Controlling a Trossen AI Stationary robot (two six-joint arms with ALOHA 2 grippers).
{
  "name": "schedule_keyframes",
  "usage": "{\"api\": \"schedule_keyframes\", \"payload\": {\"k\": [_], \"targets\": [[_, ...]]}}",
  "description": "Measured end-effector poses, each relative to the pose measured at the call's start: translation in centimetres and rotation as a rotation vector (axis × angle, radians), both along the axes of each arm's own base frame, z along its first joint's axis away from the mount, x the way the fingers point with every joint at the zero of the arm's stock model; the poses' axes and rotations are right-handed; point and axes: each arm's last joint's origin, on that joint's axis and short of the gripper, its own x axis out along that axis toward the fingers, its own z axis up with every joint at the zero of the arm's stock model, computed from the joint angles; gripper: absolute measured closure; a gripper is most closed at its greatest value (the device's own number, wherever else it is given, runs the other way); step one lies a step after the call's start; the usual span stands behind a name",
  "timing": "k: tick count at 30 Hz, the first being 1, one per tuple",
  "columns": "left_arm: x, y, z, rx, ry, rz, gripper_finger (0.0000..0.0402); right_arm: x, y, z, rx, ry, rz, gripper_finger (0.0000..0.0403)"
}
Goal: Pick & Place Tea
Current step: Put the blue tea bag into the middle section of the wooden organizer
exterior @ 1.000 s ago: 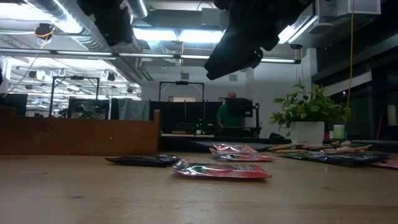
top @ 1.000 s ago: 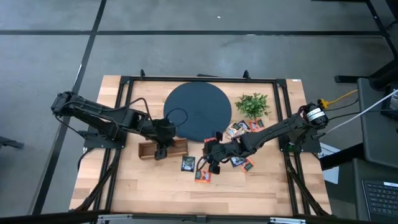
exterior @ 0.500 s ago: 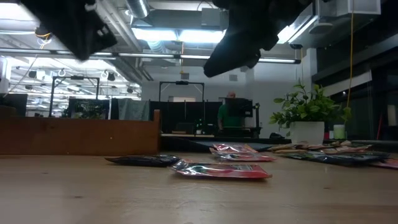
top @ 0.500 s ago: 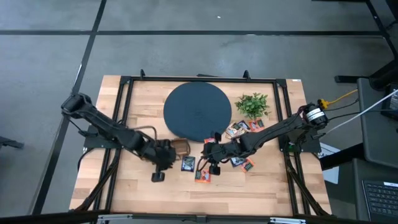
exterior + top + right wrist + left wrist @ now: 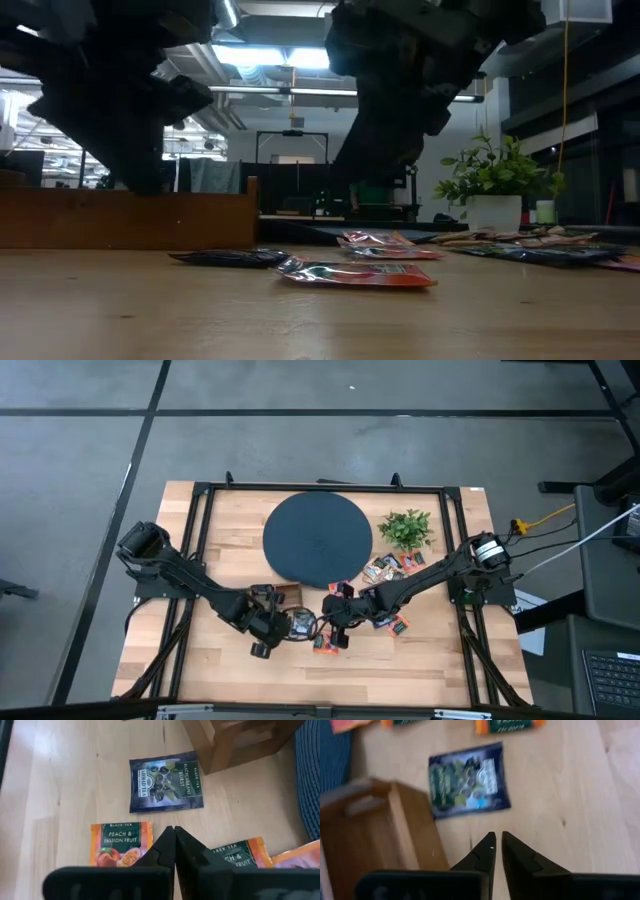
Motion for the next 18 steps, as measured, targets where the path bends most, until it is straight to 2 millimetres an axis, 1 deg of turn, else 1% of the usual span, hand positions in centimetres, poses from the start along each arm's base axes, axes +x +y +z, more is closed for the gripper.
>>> {"api": "schedule_keyframes", "payload": {"k": [3, 7, 12, 18], "targets": [[0.6, -0.3, -0.5, 0.019, -0.034, -0.05, 0.0385, 0.1, 0.0, 0.1, 0.02, -0.017, -0.015, 0.0388], [1.1, -0.5, -1.1, 0.058, -0.052, -0.112, 0.0395, 0.2, 0.1, 0.1, 0.039, -0.018, -0.036, 0.0362], [1.3, -0.6, -1.5, 0.086, -0.046, -0.145, 0.0398, 0.2, 0.0, 0.1, 0.054, -0.019, -0.063, 0.0329], [1.9, -0.7, -2.5, 0.088, -0.05, -0.171, 0.04, 0.3, 0.0, 0.2, 0.082, -0.032, -0.091, 0.0305]]}}
